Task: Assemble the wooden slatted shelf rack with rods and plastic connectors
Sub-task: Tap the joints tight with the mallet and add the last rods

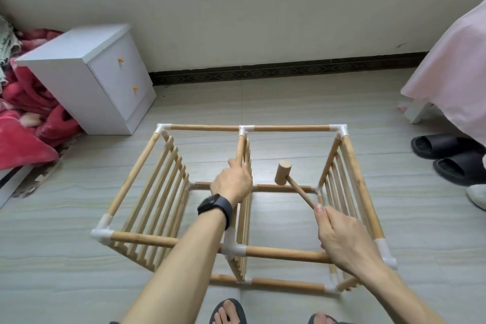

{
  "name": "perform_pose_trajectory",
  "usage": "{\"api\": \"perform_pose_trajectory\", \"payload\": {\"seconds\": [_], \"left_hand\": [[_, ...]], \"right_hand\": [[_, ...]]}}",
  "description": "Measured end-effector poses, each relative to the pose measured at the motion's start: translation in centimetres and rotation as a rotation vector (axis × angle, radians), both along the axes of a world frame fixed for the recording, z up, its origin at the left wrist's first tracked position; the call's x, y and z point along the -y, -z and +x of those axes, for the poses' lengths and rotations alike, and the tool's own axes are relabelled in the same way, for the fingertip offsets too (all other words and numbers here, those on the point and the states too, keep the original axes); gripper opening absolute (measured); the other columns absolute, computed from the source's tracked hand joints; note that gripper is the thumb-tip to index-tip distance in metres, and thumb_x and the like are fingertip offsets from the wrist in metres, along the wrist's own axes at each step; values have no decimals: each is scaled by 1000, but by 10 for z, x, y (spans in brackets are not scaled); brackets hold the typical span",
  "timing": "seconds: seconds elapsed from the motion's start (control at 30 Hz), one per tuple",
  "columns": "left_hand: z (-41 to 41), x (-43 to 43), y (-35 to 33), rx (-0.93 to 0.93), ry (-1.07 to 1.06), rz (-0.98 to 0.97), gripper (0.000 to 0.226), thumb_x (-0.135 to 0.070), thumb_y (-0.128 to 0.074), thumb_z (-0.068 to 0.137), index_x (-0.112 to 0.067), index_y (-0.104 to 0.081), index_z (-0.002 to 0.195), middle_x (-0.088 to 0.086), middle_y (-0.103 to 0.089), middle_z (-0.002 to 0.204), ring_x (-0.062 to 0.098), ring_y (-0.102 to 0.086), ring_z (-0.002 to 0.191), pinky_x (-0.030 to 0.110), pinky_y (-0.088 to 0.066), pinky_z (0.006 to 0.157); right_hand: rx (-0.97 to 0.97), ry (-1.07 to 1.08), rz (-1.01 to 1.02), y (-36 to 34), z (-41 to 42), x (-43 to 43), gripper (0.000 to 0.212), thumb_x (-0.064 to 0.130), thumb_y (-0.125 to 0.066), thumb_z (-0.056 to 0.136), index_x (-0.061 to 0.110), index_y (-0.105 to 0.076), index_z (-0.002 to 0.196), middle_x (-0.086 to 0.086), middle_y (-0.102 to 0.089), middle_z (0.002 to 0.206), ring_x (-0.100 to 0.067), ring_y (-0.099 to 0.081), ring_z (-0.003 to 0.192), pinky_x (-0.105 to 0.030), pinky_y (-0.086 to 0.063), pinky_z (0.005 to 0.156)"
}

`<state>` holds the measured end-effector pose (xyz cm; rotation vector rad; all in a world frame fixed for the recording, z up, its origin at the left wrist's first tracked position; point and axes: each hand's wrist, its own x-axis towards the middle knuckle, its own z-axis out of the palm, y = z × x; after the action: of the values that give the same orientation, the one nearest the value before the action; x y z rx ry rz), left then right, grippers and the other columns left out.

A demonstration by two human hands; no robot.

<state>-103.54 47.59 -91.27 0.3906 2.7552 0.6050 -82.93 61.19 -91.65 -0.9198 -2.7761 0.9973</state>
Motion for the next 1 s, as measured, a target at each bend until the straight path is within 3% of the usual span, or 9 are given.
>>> {"api": "perform_pose_trajectory", "payload": {"seconds": [0.07,0.2,0.37,0.47,0.53,0.67,0.77,0.9,1.0], "left_hand": [[6,-4,11,-58,-63,44,37,-46,-21,107,-14,-40,111,11,-66,96,32,-63,85,46,-53,78],[2,-7,20,-104,-78,35,34,-44,-21,108,-15,-39,106,8,-60,87,32,-58,79,41,-44,68],[0,-8,24,-110,-81,28,34,-42,-22,108,-13,-40,109,14,-66,97,37,-63,89,41,-41,69],[-2,-9,25,-124,-82,25,34,-41,-22,108,-12,-40,109,14,-67,98,38,-64,91,41,-40,69],[-4,-9,26,-139,-77,14,34,-42,-22,108,-13,-40,108,13,-66,96,38,-64,90,41,-39,68],[-23,0,27,-214,-56,-35,35,-45,-18,108,-17,-39,107,3,-62,81,26,-62,72,37,-44,62],[-52,14,28,-251,-56,-102,32,-44,-18,108,-19,-37,107,1,-61,76,21,-60,66,39,-52,63],[-81,25,20,-280,-113,-154,24,-38,-33,107,-16,-40,114,10,-60,103,26,-60,85,45,-55,77],[-72,15,9,-513,18,-310,29,-29,-46,100,-18,-45,127,12,-51,130,27,-50,113,40,-46,89]], "right_hand": [[-90,21,0,-7,-18,-4,48,44,-28,106,21,-51,69,2,-60,63,-25,-58,67,-40,-37,61],[-181,-38,26,-18,-85,-12,44,43,-28,108,24,-57,82,2,-61,64,-22,-59,63,-41,-46,60],[-413,-91,123,-19,-163,-11,40,43,-22,109,16,-53,103,-3,-62,68,-34,-59,64,-44,-47,59],[-71,-147,239,-9,-187,-12,43,42,-19,109,15,-52,107,-14,-65,89,-38,-56,78,-42,-42,68],[-29,-130,263,-9,-191,-15,48,45,-18,108,15,-56,104,-17,-68,93,-38,-56,81,-42,-42,69],[-222,-78,147,-18,-157,-36,45,45,-22,108,20,-58,94,-6,-64,72,-33,-60,70,-46,-51,67],[-287,36,157,-11,-94,-62,42,46,-27,107,27,-55,82,5,-58,65,-28,-57,68,-39,-41,61],[-423,138,47,14,-26,-61,47,52,-25,106,28,-52,75,8,-60,74,-8,-55,77,-26,-38,64],[-431,175,-30,33,-23,-47,38,41,-32,105,22,-53,80,4,-56,81,-8,-54,77,-26,-36,65]]}}
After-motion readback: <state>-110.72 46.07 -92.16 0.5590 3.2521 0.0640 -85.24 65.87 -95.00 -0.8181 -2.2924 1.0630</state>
